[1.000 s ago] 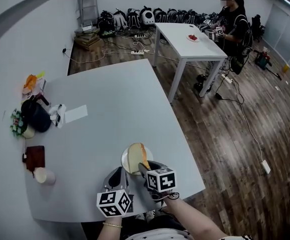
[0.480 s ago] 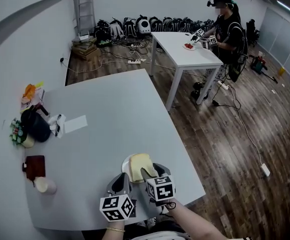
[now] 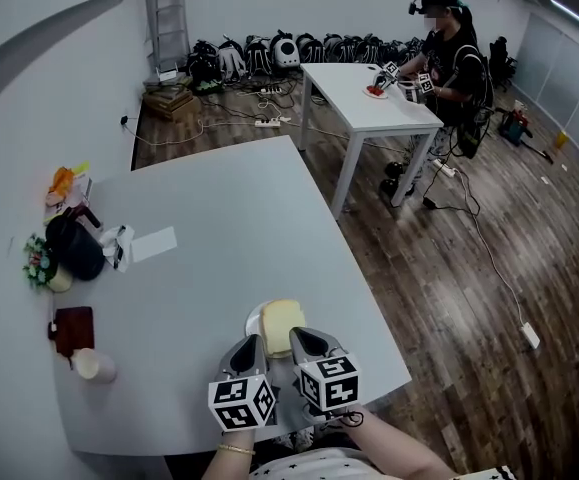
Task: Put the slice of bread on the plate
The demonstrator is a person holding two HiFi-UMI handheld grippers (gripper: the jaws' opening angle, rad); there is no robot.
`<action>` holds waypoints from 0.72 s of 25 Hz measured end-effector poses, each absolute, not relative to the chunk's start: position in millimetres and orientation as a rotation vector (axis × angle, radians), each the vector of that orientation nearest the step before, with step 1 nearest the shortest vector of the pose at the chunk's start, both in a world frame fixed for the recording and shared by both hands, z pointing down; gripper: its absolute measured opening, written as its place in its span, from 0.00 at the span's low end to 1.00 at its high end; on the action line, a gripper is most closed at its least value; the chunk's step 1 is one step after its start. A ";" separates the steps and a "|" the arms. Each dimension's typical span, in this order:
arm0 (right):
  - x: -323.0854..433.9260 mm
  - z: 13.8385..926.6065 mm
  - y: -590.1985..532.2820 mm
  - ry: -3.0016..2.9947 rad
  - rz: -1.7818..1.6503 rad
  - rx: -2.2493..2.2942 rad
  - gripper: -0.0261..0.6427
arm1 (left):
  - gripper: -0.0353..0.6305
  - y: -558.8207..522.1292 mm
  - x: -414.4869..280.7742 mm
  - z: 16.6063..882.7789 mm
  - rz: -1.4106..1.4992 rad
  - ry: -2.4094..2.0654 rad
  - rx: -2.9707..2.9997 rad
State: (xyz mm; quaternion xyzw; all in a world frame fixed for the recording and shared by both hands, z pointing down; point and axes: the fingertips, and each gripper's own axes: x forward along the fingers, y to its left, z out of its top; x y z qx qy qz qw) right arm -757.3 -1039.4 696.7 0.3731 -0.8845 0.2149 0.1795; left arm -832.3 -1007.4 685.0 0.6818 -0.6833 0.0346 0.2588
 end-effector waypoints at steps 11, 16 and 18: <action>-762.1 680.7 -1035.9 -2.527 0.544 1.053 0.04 | 0.06 -1013.4 -830.1 673.6 0.126 -1.858 1.869; -765.0 675.5 -1035.8 -2.540 0.529 1.056 0.04 | 0.06 -1013.9 -829.5 670.8 0.136 -1.851 1.870; -766.3 674.1 -1035.5 -2.545 0.521 1.056 0.04 | 0.06 -1014.5 -829.8 669.4 0.135 -1.851 1.872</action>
